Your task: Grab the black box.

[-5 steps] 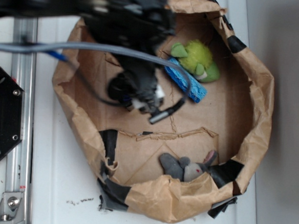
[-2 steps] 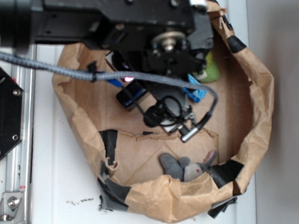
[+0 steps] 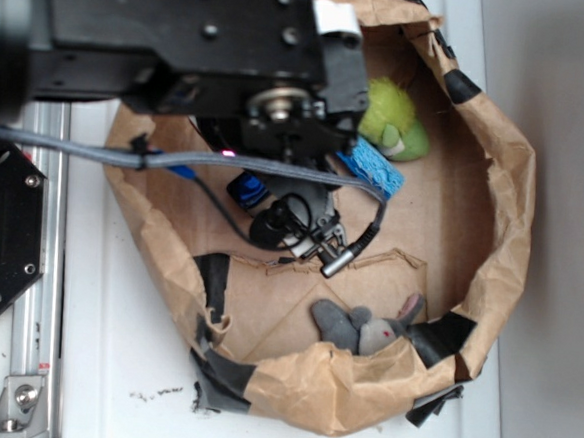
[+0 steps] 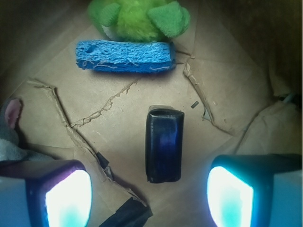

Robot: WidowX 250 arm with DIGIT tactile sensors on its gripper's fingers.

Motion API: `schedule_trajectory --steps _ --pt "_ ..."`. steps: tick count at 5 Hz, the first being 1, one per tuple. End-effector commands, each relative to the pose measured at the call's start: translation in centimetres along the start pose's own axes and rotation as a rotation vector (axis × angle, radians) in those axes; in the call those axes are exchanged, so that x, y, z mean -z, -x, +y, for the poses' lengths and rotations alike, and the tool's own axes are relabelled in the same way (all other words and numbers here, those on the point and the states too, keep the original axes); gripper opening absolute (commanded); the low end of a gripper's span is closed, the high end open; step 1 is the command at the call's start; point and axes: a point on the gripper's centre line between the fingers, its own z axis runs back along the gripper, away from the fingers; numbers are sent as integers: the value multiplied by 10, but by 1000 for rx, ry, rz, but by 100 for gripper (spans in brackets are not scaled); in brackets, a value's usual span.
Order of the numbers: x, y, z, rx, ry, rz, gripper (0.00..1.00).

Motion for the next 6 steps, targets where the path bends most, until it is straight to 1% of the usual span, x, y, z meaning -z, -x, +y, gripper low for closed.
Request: schedule_trajectory --steps 1,3,4,5,6 --pt "-18 -2 17 47 60 -99 100" --pt "-18 -2 17 47 60 -99 100" --pt "14 -4 19 44 66 -128 100" --pt "45 -11 21 55 57 -136 100" --pt "61 -17 20 77 36 -121 100"
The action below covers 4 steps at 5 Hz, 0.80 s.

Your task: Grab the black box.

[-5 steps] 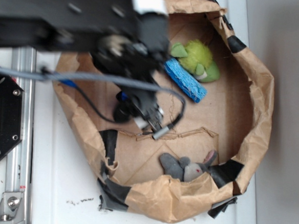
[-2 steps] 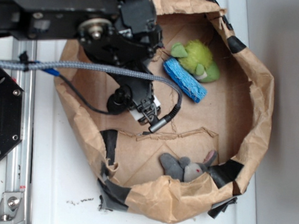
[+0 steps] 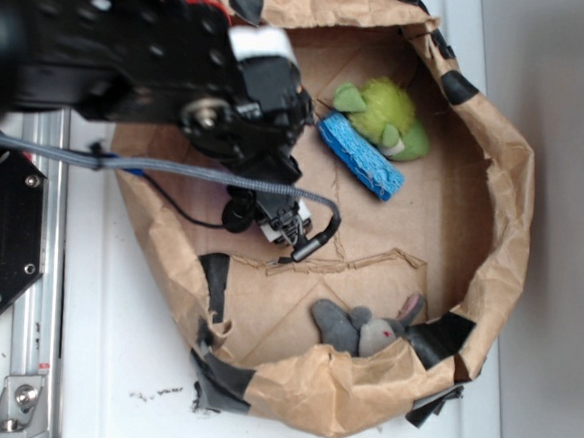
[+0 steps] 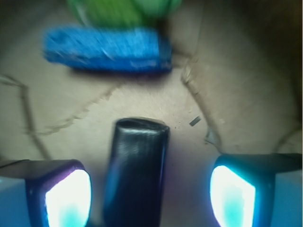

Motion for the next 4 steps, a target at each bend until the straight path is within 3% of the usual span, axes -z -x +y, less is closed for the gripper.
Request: schedule_trajectory --steps 1,2,3,4 --pt "15 -20 -2 12 1 -3 100" --pt "18 -27 -19 4 75 21 100" --pt "10 -28 -36 -4 121 10 0" --pt "8 -26 -39 9 129 4 0"
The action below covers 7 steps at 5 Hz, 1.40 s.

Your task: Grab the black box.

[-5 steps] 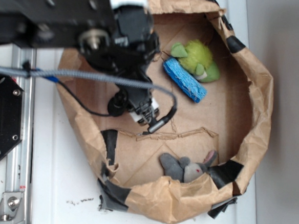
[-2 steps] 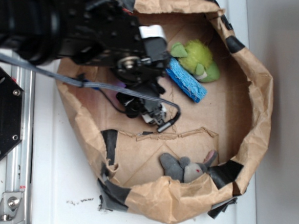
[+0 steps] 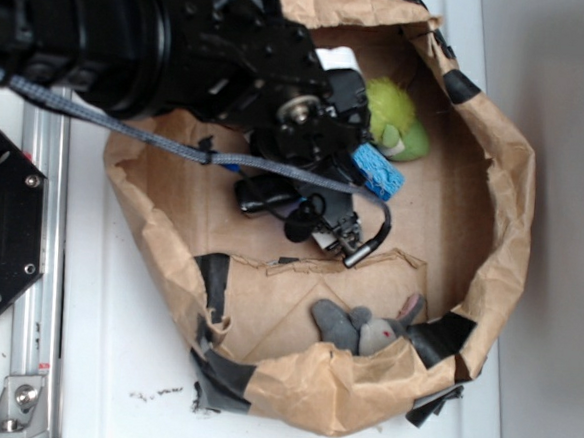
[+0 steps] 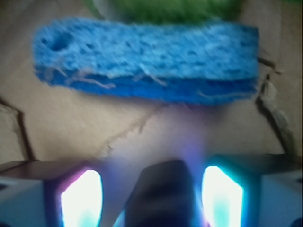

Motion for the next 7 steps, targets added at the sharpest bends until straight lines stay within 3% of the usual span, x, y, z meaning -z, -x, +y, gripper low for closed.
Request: schedule_trajectory --steps 1,2,3,4,5,6,7 --pt "-15 0 -11 74 25 -54 0" --pt "-39 4 -5 166 -4 -68 0" --pt "-83 7 5 276 -9 -128 0" --pt "-104 8 9 298 15 -113 0" --pt "-104 10 3 326 -46 -42 0" --pt "-115 6 -9 361 -89 -50 0" --pt "-126 -5 -24 345 -75 -66 0"
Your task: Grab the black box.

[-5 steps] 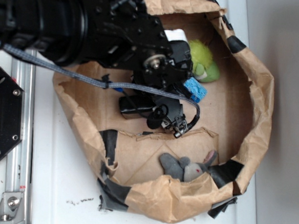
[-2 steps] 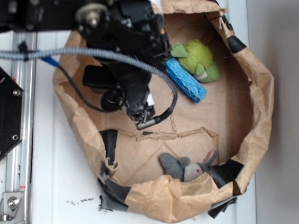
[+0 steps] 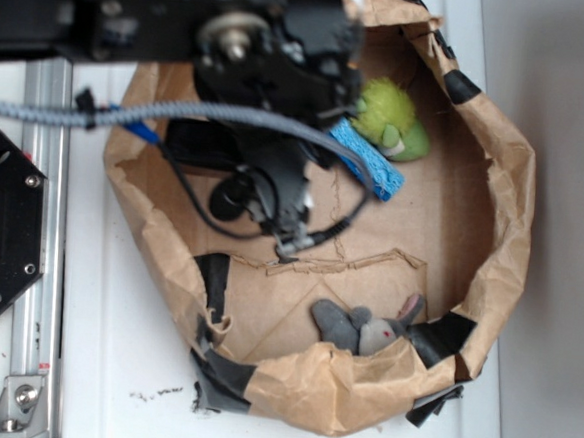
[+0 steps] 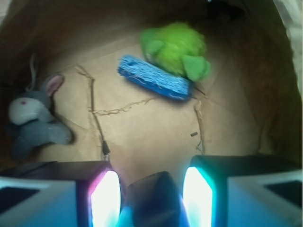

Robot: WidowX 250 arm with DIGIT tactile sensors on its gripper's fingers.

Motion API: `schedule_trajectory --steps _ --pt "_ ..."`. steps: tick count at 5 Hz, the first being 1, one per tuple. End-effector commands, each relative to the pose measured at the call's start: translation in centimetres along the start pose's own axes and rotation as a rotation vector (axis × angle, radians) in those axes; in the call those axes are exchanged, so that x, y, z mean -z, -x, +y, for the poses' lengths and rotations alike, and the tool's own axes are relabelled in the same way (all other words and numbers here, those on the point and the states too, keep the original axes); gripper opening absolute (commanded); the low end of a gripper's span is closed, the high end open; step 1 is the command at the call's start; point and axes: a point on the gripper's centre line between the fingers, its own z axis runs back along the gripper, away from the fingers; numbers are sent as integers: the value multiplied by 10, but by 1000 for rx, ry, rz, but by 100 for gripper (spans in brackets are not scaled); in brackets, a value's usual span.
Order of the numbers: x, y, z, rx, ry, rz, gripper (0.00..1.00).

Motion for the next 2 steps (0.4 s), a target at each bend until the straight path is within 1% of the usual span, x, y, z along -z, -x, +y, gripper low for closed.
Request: schedule_trajectory --steps 1,2 --pt "-21 -31 -11 -30 4 -54 0" --pt "-14 -29 -11 -24 -18 -48 0"
